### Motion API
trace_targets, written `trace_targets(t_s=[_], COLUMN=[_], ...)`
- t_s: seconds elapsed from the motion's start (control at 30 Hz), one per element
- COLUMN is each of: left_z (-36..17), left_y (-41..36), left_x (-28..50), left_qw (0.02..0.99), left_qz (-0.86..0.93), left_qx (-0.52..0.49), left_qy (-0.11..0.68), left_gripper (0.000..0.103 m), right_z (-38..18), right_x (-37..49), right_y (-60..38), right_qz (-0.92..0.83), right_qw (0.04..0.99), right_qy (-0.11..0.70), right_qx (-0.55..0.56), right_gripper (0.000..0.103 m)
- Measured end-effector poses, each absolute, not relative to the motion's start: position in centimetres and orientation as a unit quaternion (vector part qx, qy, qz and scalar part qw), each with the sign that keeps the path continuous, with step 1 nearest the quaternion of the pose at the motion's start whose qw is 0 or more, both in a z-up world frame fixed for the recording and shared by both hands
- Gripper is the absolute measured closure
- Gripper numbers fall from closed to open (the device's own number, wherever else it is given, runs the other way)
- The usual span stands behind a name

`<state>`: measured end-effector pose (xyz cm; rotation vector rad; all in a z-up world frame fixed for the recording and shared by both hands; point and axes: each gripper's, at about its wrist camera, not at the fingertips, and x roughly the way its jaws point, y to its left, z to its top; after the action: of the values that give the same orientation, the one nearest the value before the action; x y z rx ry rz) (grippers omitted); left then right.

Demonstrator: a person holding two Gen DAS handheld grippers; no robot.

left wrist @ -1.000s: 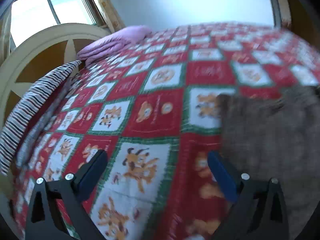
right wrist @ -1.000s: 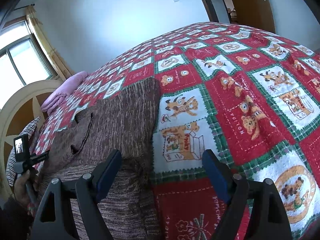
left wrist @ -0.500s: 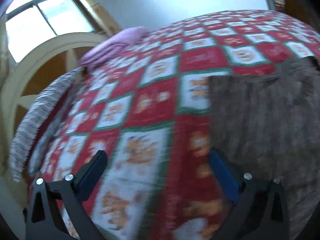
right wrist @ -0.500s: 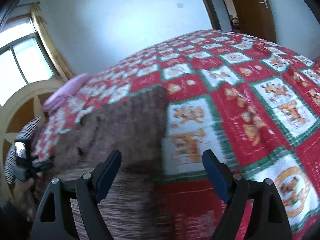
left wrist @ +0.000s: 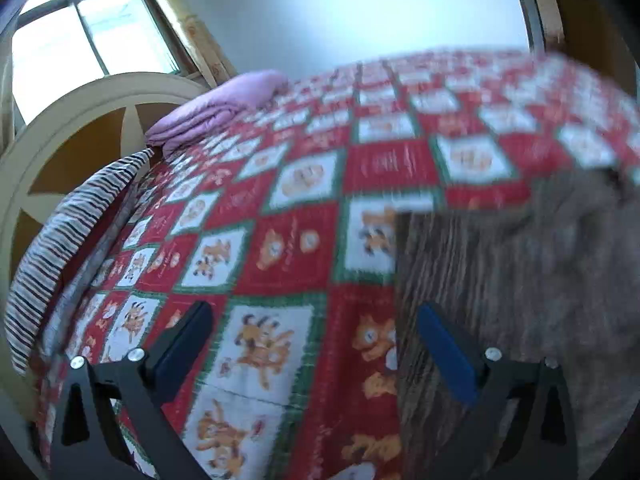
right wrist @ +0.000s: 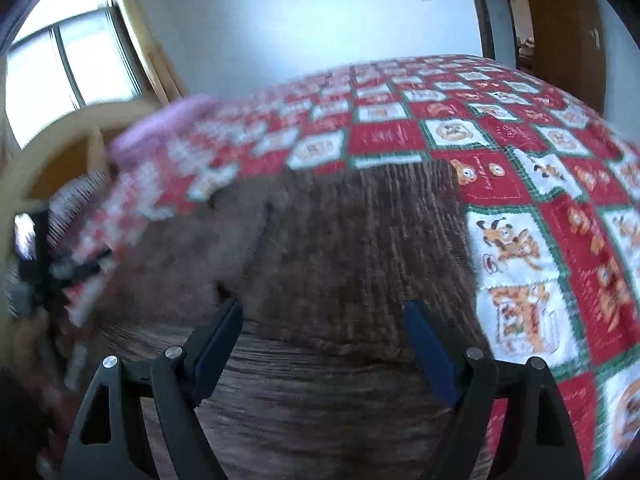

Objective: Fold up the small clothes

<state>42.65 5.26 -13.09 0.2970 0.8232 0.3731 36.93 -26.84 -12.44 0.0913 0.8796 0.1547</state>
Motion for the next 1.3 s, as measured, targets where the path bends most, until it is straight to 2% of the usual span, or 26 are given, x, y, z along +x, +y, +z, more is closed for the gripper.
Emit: trace_targets(t_s=[0.03, 0.2, 0.37, 0.5, 0.67, 0.8, 1.3], left_z=[-14.7, -15.2, -14.5, -12.6, -11.3, -11.4, -12.3], left_y=[5.2, 8.5, 8.5, 8.0, 5.6, 4.4, 3.1], left_x=[43.2, 42.2, 41.1, 37.3, 31.7, 29.1, 24.5], left_qw=[0.873, 0.876, 0.885, 0.903, 0.921, 0.92, 0.917], left_qz=[0.203, 0.211, 0.197, 0.154, 0.098, 0.077, 0.047], left_qx=[0.173, 0.104, 0.088, 0.044, 0.064, 0.066, 0.061], left_qy=[0.409, 0.42, 0.413, 0.399, 0.372, 0.379, 0.392], left_gripper=[0.0, 0.0, 0.0, 0.003, 0.002, 0.002, 0.002], right_z=[-13.2, -13.5, -13.7, -13.6, -12.3, -12.0, -11.2], right_x=[37.4, 36.0, 35.0, 35.1, 32.6, 30.8, 24.0], right_y=[-27.1, -29.0, -30.6, -29.0, -30.1, -30.8, -28.9], right_qz=[0.066, 0.074, 0.072, 0.062, 0.059, 0.057, 0.072], right_qw=[0.895, 0.895, 0.897, 0.893, 0.904, 0.901, 0.899], right_qy=[0.439, 0.438, 0.433, 0.447, 0.422, 0.425, 0.43], right_qx=[0.037, 0.036, 0.05, -0.001, 0.035, 0.058, 0.032], right_gripper=[0.019, 0.019, 0.019, 0.019, 0.019, 0.019, 0.019])
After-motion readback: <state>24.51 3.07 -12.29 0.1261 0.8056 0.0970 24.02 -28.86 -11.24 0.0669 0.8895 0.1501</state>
